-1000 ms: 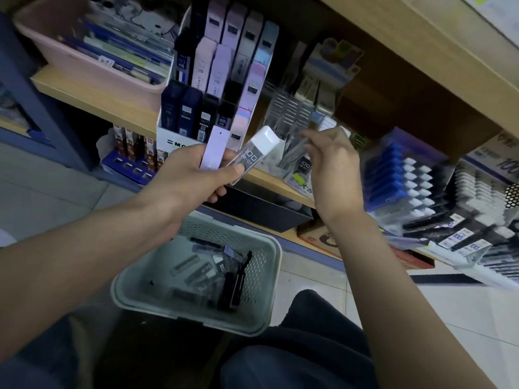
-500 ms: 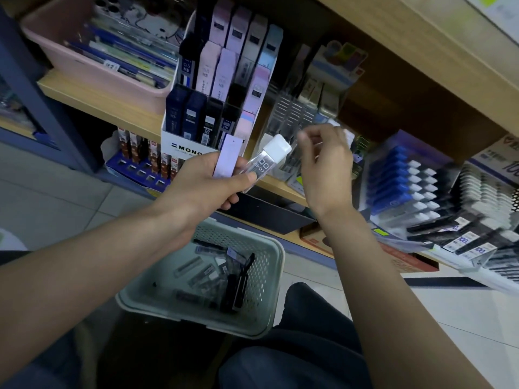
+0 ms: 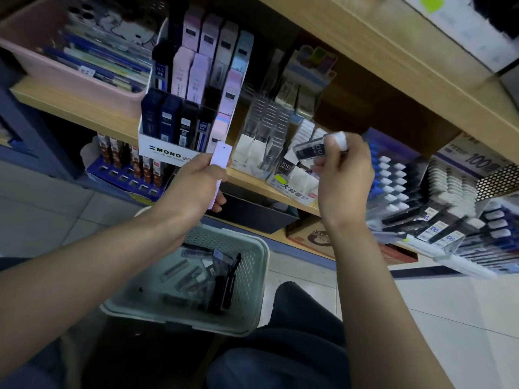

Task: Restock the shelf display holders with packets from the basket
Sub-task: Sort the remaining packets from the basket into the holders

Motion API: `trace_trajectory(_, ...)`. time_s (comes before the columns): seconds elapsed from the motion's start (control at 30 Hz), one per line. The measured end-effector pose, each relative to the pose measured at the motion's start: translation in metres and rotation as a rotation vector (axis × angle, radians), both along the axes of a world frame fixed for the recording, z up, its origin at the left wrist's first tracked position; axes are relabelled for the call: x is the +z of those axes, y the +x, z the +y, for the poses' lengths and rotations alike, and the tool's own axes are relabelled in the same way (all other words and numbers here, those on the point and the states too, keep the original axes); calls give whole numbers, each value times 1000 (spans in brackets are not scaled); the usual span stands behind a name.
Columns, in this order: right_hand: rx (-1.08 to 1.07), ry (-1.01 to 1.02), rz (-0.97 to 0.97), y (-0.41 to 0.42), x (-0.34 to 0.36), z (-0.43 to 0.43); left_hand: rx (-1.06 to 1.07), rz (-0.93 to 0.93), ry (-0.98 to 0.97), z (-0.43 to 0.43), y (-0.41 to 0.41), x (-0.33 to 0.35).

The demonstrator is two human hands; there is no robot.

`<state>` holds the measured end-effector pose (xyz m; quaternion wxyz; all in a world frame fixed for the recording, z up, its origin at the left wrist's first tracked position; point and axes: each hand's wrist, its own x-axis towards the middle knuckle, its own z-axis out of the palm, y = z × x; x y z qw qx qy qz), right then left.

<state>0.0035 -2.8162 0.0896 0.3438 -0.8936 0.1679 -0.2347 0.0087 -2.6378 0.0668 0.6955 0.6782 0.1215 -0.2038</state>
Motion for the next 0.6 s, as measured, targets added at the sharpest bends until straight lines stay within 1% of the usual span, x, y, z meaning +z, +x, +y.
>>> trace_trajectory(0.1, -4, -139, 46, 0, -2, -9, -16, -13, -12, -6, -2, 2)
trace_trajectory(0.2, 23, -196, 95, 3, -6, -13, -42, -9, -12, -11, -4, 3)
trace_trajectory(0.33, 94, -141, 94, 8, -13, -16, -61, -2, -13, -14, -4, 3)
trace_trajectory(0.47, 164, -179, 149, 10, -16, -11, -83, -23, -5, -15, -4, 4)
trace_trajectory(0.6, 150, -115, 134, 12, -14, -8, -111, -52, -2, -16, -6, 3)
